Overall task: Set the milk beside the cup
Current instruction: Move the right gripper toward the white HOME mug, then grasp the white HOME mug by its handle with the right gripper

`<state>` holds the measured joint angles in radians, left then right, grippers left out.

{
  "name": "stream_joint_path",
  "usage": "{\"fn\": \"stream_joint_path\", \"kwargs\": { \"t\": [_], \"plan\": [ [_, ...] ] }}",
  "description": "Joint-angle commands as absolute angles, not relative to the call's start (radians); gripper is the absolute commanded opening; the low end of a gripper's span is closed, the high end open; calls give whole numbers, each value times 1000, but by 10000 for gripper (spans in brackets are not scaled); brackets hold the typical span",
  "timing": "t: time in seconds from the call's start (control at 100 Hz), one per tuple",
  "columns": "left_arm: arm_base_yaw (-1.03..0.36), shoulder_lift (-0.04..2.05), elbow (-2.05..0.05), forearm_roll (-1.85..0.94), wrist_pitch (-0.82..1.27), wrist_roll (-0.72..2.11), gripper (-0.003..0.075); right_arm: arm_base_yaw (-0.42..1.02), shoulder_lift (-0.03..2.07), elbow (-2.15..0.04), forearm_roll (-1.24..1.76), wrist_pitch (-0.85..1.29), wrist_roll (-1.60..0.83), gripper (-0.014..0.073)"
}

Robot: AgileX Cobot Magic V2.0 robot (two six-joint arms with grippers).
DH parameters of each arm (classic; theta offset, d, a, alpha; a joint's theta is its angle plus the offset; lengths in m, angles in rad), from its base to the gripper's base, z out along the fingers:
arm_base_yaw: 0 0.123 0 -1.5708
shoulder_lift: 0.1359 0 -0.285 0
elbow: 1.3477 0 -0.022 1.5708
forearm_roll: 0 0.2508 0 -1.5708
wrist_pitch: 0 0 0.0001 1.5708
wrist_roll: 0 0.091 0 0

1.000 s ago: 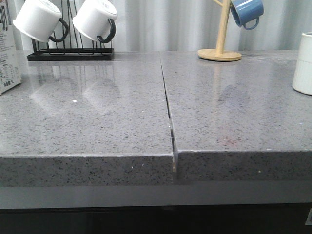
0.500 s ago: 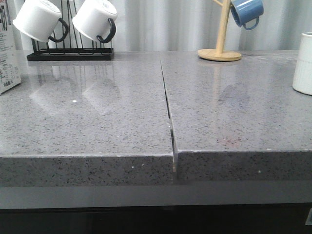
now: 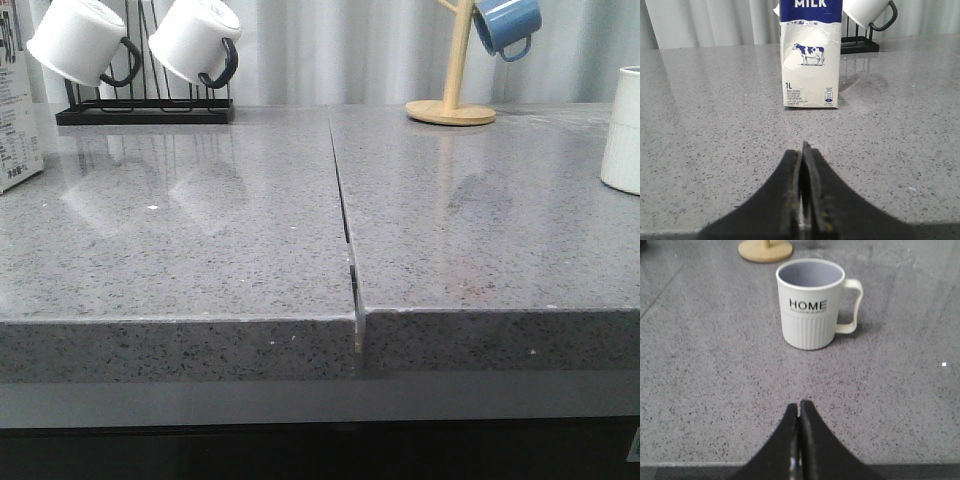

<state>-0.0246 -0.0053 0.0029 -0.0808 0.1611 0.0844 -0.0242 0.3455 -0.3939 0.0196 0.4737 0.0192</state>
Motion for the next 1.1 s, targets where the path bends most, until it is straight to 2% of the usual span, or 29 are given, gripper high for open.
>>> {"fn": "stream_joint_path", "kwargs": {
  "t": [0.0, 0.09, 0.13, 0.3, 0.7, 1.09],
  "plan": [
    [-26, -38, 44, -91, 87, 76, -21, -21, 396, -431, 20, 370, 16, 113],
    [-26, -38, 44, -91, 87, 76, -20, -21, 434, -431, 20, 331, 16, 258],
    [-26, -38, 44, -91, 87, 76, -20, -21, 450, -431, 20, 314, 16, 290],
    [-26, -38, 44, -91, 87, 76, -20, -37, 513, -431, -22, 245, 16, 288],
    [-26, -38, 44, -91, 87, 76, -20, -196, 728, -431, -44, 18, 16, 288],
    [-26, -38, 44, -91, 87, 76, -20, -234, 1072, -431, -18, -397, 19, 288]
  ]
}}
